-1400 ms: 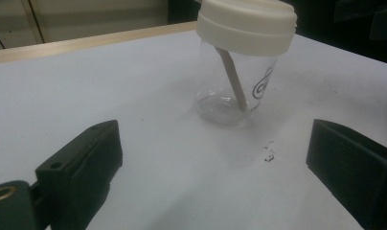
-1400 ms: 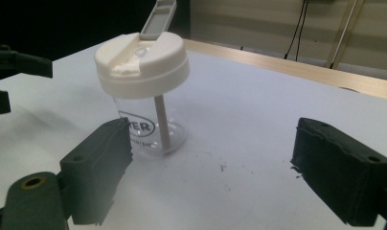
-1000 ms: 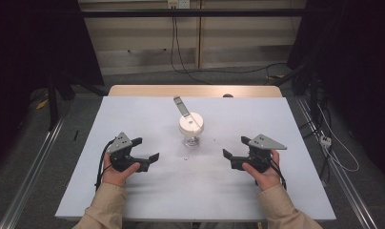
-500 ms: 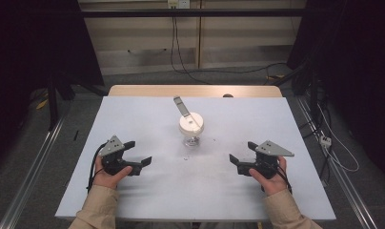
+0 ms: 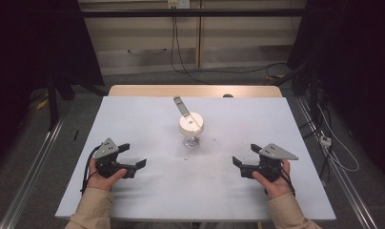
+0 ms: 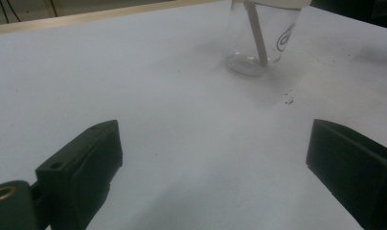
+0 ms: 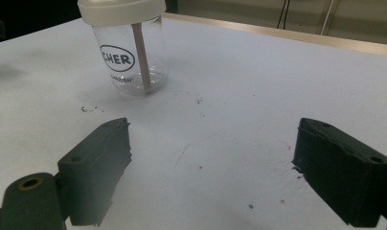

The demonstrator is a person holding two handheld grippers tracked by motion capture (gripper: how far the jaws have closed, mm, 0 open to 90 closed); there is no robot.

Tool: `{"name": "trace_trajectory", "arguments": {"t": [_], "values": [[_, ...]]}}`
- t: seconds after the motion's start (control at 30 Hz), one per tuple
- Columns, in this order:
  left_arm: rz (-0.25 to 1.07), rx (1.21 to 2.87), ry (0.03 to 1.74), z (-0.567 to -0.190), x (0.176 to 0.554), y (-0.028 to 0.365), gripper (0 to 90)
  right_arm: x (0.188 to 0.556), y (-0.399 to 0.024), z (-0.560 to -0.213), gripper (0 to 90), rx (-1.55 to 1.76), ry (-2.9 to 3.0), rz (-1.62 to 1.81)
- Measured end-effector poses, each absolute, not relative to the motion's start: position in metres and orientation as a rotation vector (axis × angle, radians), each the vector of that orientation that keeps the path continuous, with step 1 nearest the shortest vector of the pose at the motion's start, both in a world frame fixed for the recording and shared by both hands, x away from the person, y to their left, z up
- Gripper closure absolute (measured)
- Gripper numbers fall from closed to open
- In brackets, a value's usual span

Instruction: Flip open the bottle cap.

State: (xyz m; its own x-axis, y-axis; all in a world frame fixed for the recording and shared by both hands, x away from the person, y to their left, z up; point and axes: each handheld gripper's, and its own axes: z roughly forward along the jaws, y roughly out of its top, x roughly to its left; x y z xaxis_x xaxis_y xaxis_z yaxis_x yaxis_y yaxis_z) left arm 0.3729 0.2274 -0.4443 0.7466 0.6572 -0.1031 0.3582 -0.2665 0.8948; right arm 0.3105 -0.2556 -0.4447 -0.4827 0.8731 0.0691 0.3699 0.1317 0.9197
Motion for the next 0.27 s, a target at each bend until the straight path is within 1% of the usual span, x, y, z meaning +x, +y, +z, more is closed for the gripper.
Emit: {"name": "trace_trajectory", "arguments": {"t": [0.27], "values": [[0.350,1.878,0.789,-0.4450,0.3740,0.2280,5.0,0.3115,-0.2568,-0.4461,12.1,1.203,1.918,1.329]]}}
